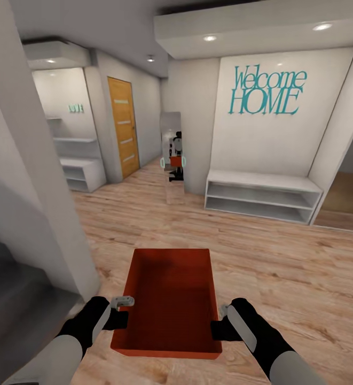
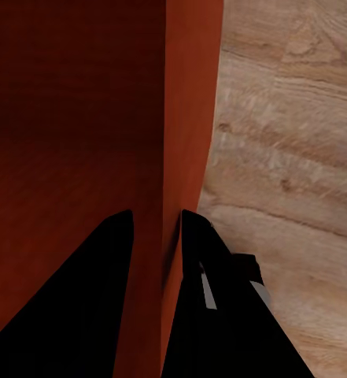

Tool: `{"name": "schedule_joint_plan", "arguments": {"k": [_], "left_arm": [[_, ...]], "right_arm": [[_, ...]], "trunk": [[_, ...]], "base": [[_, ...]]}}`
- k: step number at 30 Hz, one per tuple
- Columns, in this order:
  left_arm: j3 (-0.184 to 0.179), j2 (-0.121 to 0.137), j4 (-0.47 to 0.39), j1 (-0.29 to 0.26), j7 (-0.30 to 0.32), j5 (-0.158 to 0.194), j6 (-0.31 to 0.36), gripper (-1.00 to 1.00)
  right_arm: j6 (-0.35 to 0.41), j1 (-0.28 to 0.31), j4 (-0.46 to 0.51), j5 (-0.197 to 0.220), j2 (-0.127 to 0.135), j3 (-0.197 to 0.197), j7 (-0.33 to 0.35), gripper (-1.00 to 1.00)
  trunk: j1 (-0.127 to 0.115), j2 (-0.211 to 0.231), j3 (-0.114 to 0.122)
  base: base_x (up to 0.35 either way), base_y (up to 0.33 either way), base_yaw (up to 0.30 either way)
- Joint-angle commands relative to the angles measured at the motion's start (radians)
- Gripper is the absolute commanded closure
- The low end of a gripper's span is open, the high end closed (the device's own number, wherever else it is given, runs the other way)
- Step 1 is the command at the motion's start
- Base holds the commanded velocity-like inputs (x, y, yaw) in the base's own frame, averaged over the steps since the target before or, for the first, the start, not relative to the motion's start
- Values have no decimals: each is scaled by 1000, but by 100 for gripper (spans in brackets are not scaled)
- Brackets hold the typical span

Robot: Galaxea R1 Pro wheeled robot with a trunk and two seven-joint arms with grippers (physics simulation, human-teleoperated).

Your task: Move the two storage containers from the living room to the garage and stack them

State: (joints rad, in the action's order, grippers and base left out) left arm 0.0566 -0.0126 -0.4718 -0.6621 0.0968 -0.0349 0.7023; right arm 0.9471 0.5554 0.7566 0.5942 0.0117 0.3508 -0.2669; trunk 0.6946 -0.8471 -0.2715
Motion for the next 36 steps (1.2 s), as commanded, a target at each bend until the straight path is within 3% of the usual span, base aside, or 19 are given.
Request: {"name": "schedule_joint_plan", "arguments": {"k": [1,36], "left_arm": [[3,-2,-4,-1,2,-1,5,100],[3,-3,-5,-1,5,1,5,100]], "right_arm": [[13,0,0,-42,1,4,-12,100],[13,0,0,-42,1,5,-14,100]], "trunk": [[1,-1,-1],[1,-1,-1]], "base": [[329,0,0],[307,0,0]]}}
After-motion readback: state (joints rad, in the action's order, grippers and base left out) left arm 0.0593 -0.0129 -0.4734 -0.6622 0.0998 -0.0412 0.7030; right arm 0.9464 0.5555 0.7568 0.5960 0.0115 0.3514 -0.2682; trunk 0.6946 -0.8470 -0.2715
